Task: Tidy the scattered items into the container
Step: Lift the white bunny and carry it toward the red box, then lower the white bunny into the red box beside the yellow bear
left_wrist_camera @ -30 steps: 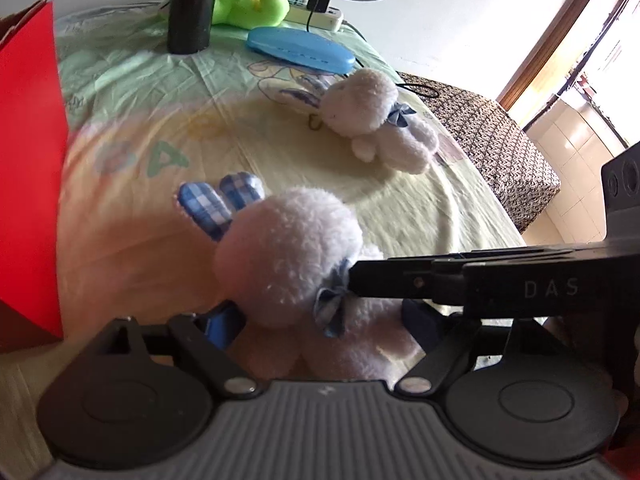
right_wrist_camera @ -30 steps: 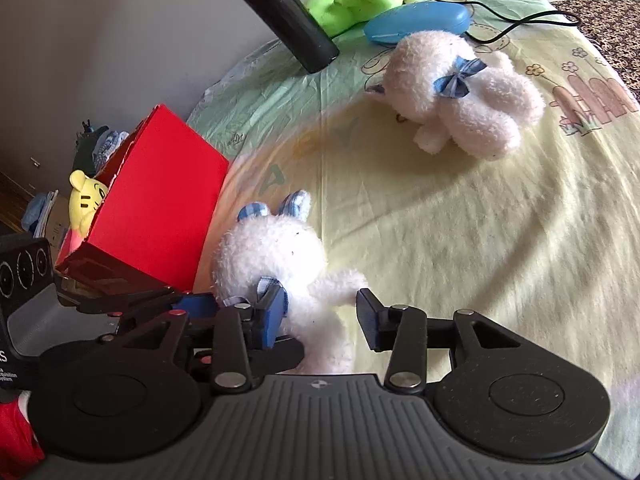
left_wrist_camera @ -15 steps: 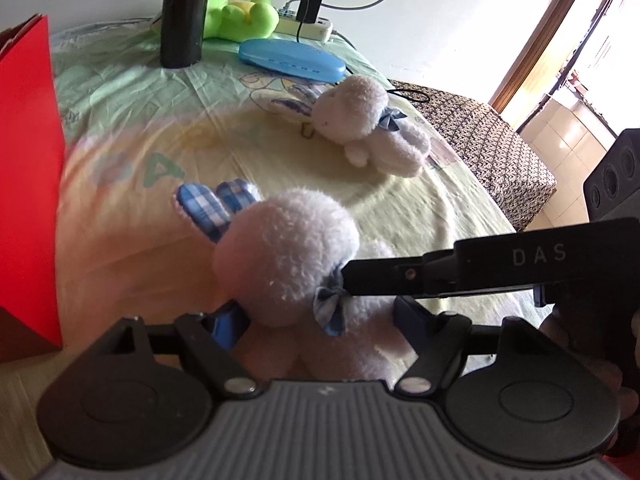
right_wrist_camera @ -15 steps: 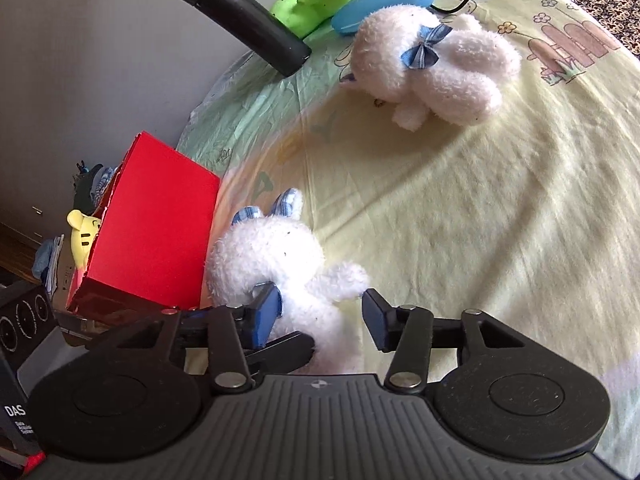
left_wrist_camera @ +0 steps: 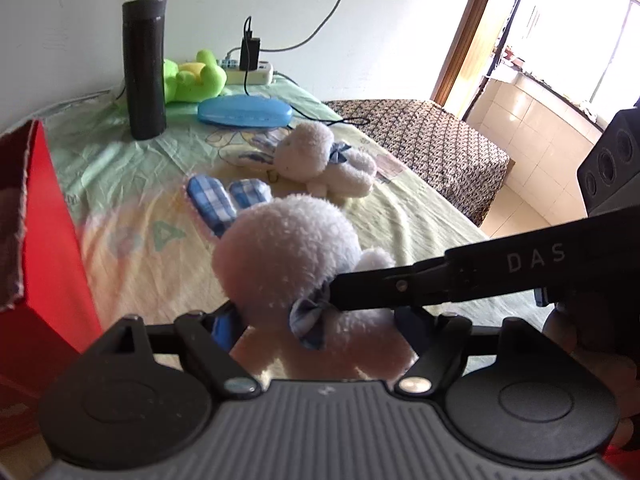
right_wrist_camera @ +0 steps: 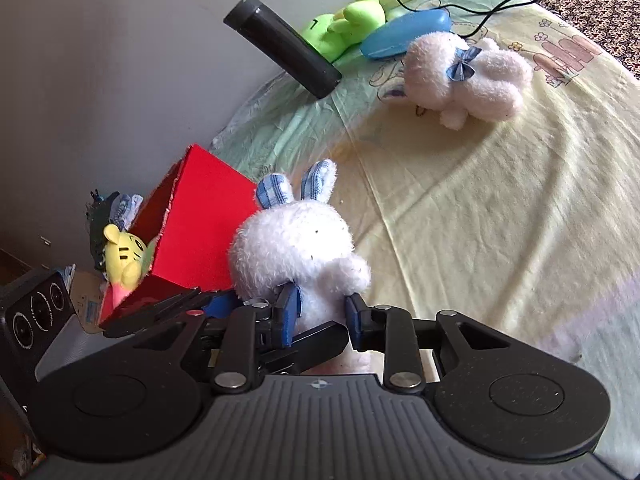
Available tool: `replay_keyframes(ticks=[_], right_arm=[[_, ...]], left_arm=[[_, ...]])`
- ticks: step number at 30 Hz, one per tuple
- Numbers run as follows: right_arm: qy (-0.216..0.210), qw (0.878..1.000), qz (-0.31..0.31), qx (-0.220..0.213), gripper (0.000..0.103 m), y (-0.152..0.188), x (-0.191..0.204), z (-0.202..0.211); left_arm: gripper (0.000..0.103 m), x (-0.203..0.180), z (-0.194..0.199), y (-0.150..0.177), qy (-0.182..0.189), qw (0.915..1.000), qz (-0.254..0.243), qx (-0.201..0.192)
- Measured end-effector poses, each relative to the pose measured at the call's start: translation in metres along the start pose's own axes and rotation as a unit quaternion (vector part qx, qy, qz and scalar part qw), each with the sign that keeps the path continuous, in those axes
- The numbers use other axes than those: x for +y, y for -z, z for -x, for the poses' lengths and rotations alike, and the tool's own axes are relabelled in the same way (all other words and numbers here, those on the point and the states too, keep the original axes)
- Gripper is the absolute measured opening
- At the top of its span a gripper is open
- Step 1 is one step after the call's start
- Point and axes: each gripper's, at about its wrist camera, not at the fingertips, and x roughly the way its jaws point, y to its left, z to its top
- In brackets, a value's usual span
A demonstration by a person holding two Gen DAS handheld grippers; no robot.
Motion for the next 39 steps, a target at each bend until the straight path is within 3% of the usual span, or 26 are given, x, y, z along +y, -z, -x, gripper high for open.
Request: replay_keyframes(ticks=[8, 13, 23, 39], right_arm=[[-0.044, 0.994, 0.054, -0.086, 0.031, -0.010, 0.073, 0.011], [-0.082, 0.988, 0.081, -0.105, 0.032, -0.016, 0.116, -0.013], [-0.109, 0.987, 0.096, -0.075, 0.033, -0.014, 0.165, -0.084], [-0.037, 0.994, 0.100, -0.035, 0.034, -0.003, 0.178, -0.129]], left_arm=[[0.077, 0.037, 0.076, -0.031, -0.005, 0.9962, -0.012, -0.087], [0.077, 0.074, 0.111, -0.036, -0.034, 0.9932, -0.004, -0.112], [0.077, 0.148, 0.133, -0.026, -0.080, 0.9926, 0.017, -0.090], [0.080, 0.200, 0.098, -0.013, -0.049, 0.9967, 0.052, -0.038]])
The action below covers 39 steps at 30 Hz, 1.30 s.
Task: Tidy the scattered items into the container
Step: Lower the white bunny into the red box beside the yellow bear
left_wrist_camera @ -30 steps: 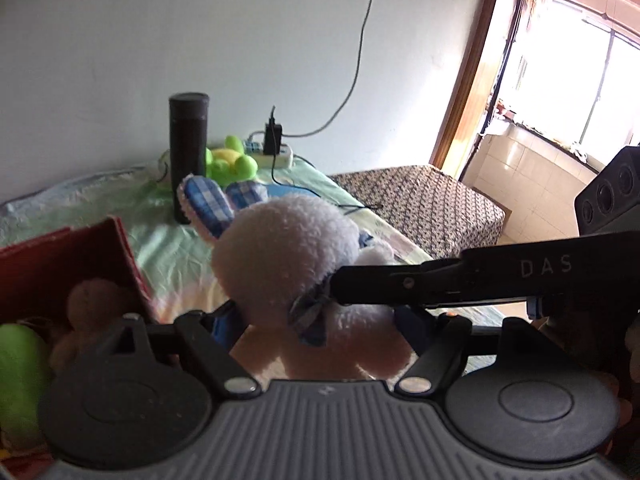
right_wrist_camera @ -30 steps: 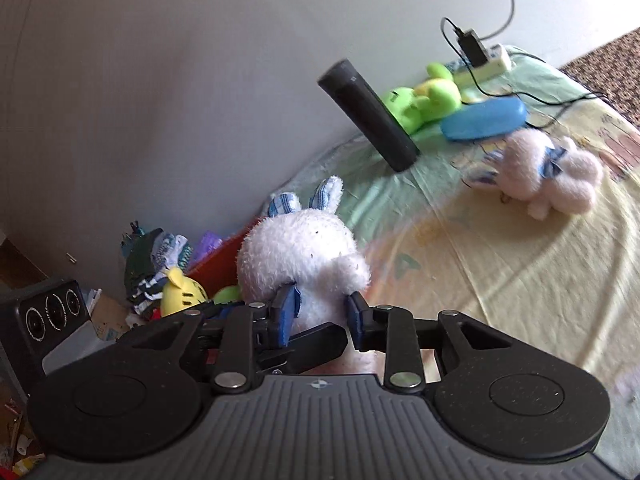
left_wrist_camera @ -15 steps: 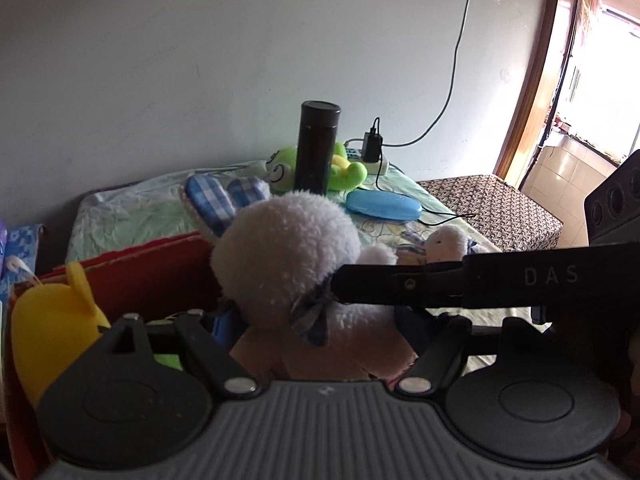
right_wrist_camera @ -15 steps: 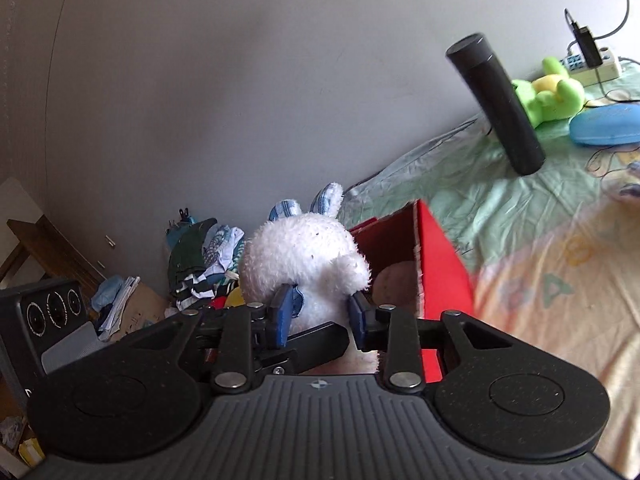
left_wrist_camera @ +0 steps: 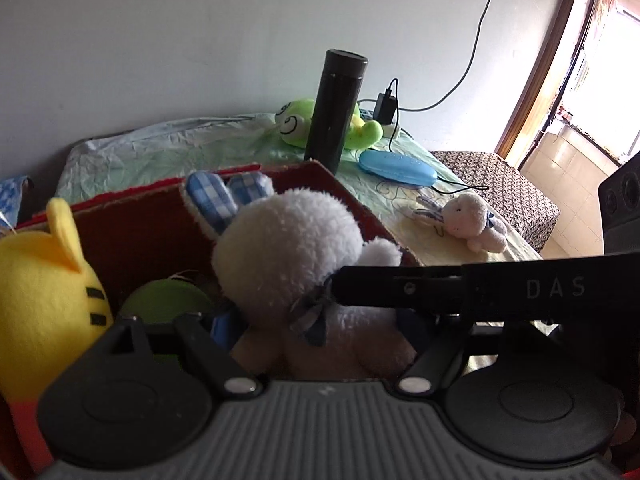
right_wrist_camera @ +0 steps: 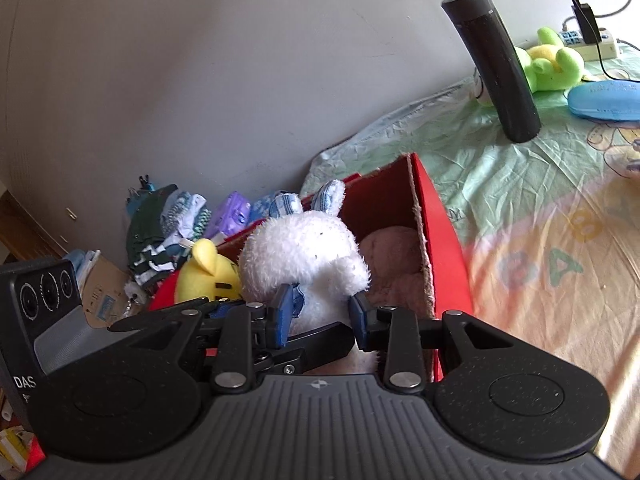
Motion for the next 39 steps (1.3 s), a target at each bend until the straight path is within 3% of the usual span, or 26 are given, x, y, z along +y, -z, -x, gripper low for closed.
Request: replay_keyframes(ticks=[9, 22, 39], right_arm=[[0.033, 0.998, 0.052, 0.000, 0.035, 0.003, 0.013, -0.009], [0.043, 0.998, 0.045, -0.016, 0.042, -0.001, 0.007, 0.002], [0.043, 0.997, 0.038, -0.051, 0.040, 0.005, 0.005, 0.022]], left_arm=[[0.083, 0.009, -0.006, 0.004, -0.001, 0.9998, 0.010, 0.016], [0.086, 0.010, 0.021, 0.004, -0.005, 0.9997, 0.019, -0.016], [0.088, -0.015, -0.001, 0.000, -0.008, 0.9995, -0.025, -0.018]])
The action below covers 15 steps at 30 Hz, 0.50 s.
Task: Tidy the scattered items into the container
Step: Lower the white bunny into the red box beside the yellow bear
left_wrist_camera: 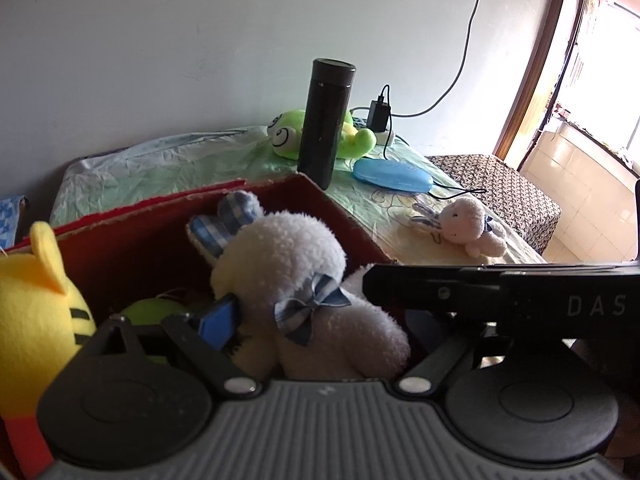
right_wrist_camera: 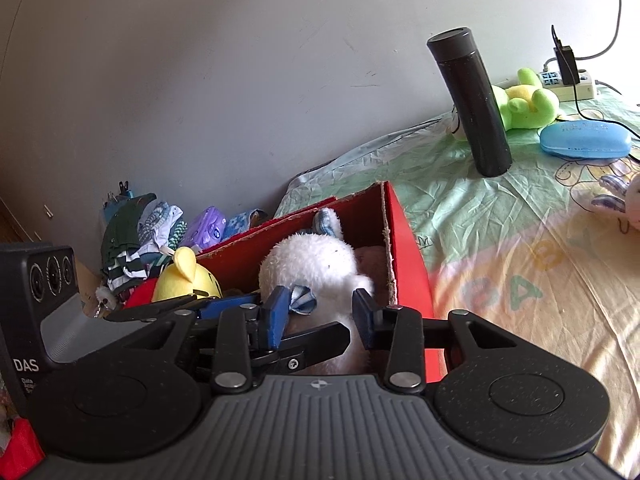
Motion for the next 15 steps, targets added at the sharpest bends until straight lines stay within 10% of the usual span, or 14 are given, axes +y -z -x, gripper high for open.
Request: replay_keyframes(ticks=[15], right_arm=[[0.025, 1.000, -0.005, 0.000, 0.040, 0.012, -0.001, 0.018]], left_arm=[[0.088, -0.006, 0.013, 0.010, -0.095, 0.9925, 0.047, 0.062]])
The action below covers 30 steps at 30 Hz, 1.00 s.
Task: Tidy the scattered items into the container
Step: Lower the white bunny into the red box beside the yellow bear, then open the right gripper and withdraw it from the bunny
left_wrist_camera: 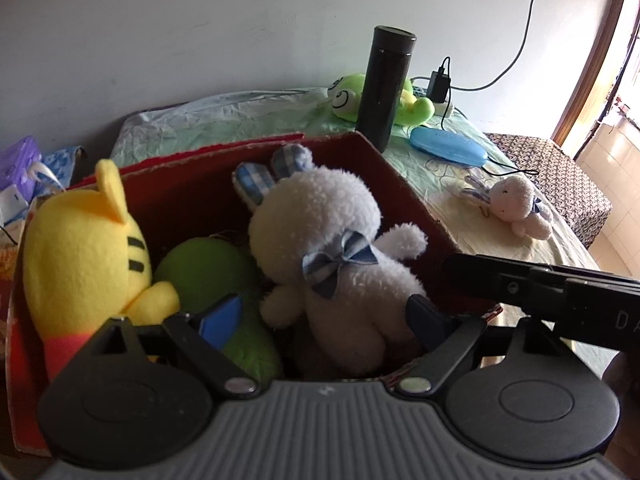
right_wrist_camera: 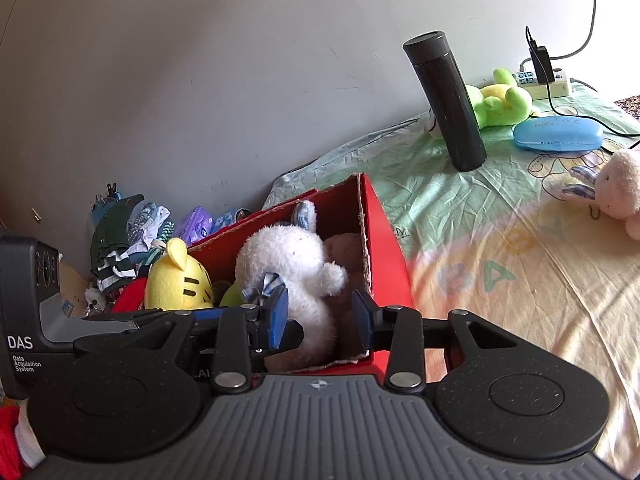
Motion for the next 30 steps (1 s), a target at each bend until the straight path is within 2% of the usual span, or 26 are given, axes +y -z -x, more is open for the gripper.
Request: replay_keyframes(ticks=[9, 22, 26, 30], right_arm=[[0.003, 1.000, 0.012, -0.001, 0.039, 0.010, 0.004, 0.007], [-0.003, 1.000, 0.010, -0.014, 0.038, 0.014, 0.001, 0.016], [-0.005, 1.000, 0.011, -0.017, 0.033, 0.015, -0.002, 0.019], [-0.015, 1.000, 0.006, -0.019, 0.033, 0.015, -0.007, 0.022]], left_arm=[[0.088, 0.006, 0.001, 0.002, -0.058, 0.9971, 0.039, 0.030], [0.088, -0.004, 0.008, 0.005, -0.108, 0.9932, 0.033, 0.028], [0.088, -0.009, 0.009, 0.005, -0.122, 0.9918, 0.028, 0.026], [0.088, -0.014, 0.010, 0.004, -0.130, 0.9909, 0.026, 0.026]])
